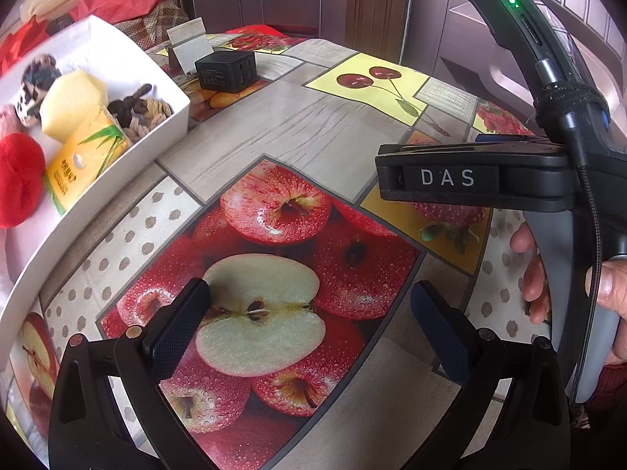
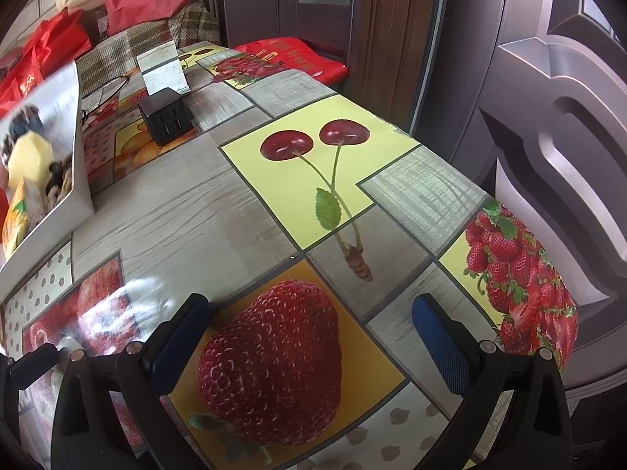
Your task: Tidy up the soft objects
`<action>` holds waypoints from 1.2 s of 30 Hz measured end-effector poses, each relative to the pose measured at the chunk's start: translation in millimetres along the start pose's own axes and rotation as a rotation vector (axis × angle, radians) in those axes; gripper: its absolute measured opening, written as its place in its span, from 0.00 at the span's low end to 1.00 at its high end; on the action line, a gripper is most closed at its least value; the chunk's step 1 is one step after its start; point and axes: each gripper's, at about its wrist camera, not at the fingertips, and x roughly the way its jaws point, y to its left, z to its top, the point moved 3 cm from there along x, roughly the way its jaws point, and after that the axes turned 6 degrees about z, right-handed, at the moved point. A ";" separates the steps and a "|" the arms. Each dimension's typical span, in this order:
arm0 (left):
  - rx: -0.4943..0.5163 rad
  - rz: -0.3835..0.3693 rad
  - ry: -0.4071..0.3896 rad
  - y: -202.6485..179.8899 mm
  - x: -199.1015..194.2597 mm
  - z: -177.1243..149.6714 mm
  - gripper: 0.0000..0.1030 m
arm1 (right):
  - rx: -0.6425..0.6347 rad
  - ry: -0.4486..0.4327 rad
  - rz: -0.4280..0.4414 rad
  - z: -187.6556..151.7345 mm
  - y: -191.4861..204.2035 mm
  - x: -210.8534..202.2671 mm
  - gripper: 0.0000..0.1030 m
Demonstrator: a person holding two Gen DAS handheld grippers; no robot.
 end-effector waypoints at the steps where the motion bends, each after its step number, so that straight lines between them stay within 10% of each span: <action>1: 0.000 0.000 0.000 0.0 -0.1 0.0 0.99 | 0.000 0.000 0.000 -0.1 0.0 0.0 1.00; 36: 0.000 0.000 0.000 0.3 -0.3 0.5 0.99 | -0.002 0.001 0.002 0.6 5.5 1.2 1.00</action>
